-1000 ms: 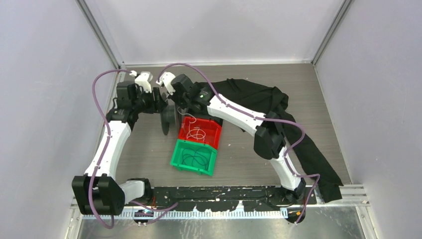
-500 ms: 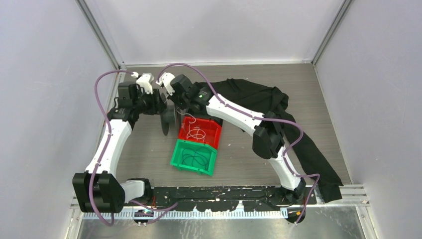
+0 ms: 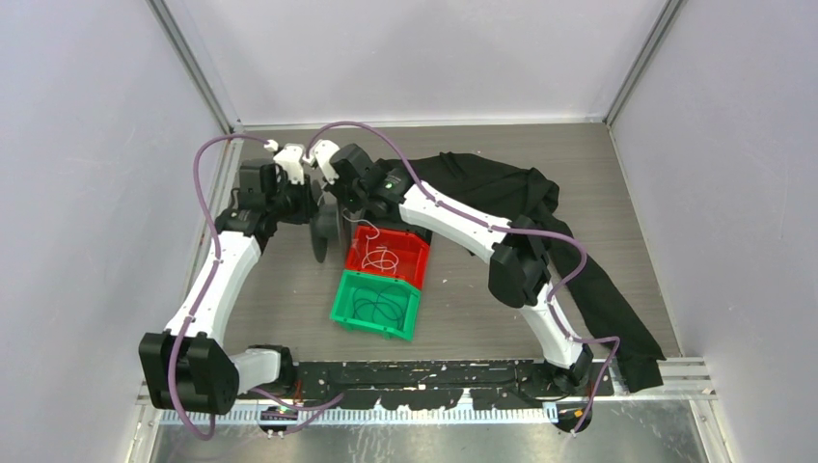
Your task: Wrap the cables
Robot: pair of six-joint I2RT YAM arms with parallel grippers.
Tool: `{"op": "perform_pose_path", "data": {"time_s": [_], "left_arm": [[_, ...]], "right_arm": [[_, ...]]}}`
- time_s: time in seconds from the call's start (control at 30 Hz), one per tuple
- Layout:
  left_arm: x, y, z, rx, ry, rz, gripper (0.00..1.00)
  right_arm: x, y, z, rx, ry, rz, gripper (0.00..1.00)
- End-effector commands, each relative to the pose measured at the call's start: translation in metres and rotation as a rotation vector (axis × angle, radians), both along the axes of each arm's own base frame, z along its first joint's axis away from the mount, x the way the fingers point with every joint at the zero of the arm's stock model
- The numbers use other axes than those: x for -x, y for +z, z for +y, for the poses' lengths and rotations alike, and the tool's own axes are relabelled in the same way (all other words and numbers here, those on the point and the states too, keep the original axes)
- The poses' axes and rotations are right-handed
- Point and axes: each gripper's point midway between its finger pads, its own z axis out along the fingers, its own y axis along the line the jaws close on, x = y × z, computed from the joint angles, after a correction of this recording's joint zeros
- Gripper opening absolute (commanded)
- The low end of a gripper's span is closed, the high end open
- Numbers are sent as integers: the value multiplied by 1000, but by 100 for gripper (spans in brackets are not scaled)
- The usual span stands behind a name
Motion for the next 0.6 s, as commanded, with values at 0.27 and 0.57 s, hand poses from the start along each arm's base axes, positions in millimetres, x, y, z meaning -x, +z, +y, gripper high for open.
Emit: {"op": "perform_pose_path", "data": {"time_s": [0.27,0.57], "left_arm": [[-13,21,-5,-19,-10,-76,1],[-2,46,-3,-89,-87,-109,0]], "right_arm": [[3,24,7,-82,-2,-6,0],[2,79,-29,-190,-127,-4,73]]}}
